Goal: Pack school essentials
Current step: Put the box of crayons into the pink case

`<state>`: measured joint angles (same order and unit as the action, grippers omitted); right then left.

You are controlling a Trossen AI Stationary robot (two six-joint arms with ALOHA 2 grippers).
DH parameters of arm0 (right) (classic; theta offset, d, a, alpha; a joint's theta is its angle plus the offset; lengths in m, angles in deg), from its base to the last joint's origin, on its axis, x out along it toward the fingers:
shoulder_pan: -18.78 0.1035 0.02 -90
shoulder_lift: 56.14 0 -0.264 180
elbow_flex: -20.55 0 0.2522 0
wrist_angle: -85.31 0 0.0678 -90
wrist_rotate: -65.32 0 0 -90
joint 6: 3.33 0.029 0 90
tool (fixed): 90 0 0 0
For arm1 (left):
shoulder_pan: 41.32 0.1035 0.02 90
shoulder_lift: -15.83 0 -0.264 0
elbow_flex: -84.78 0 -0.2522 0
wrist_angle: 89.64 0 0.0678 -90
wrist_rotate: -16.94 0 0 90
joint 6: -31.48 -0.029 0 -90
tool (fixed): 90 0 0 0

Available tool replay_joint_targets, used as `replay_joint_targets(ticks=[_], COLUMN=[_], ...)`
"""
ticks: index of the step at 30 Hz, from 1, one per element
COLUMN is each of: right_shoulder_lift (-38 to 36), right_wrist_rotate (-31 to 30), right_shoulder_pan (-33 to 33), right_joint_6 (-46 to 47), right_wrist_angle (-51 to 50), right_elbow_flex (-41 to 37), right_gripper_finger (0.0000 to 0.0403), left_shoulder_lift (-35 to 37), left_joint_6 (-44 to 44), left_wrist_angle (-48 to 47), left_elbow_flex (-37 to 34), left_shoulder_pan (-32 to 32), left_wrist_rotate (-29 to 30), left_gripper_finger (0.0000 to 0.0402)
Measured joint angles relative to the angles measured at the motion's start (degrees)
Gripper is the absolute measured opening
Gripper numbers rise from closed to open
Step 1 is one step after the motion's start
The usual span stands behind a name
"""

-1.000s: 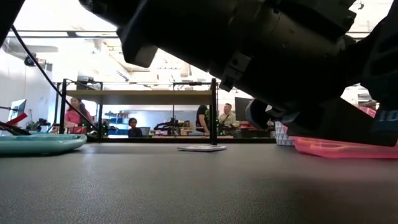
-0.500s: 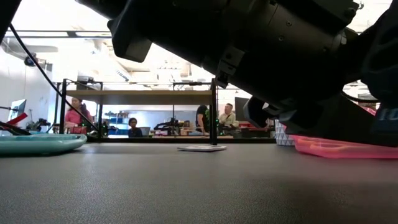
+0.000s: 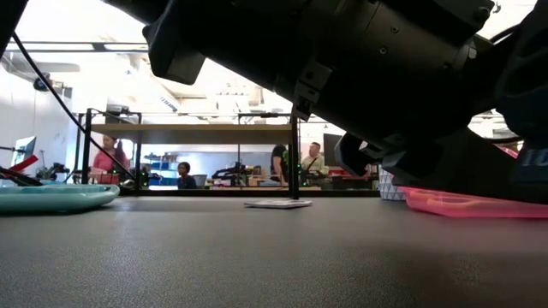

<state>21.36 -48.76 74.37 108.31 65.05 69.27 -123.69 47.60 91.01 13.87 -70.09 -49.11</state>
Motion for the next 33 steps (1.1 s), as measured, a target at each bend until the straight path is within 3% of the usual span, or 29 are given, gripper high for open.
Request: replay_joint_targets(ticks=[13, 25, 33], right_shoulder_lift=[0.7, 5.3, 7.4], right_wrist_rotate=[2.2, 3.6, 4.6], right_shoulder_pan=[-1.2, -1.2, -1.2], right_joint_6=[-4.9, -6.7, -6.6], right_wrist_angle=[4.0, 12.4, 14.8], right_elbow_flex=[-0.1, -0.1, -0.1], right_gripper_finger=[0.0223, 0.0214, 0.0169], left_shoulder_lift=[0.0, 0.0, 0.0], left_joint_6=[-0.4, -0.5, -0.5], left_wrist_angle=[0.0, -0.2, -0.5], left_elbow_flex=[0.0, -0.1, -0.1], left_shoulder_pan=[0.1, 0.2, 0.2], left_wrist_rotate=[0.1, 0.1, 0.1], left_gripper_finger=[0.0251, 0.0251, 0.0251])
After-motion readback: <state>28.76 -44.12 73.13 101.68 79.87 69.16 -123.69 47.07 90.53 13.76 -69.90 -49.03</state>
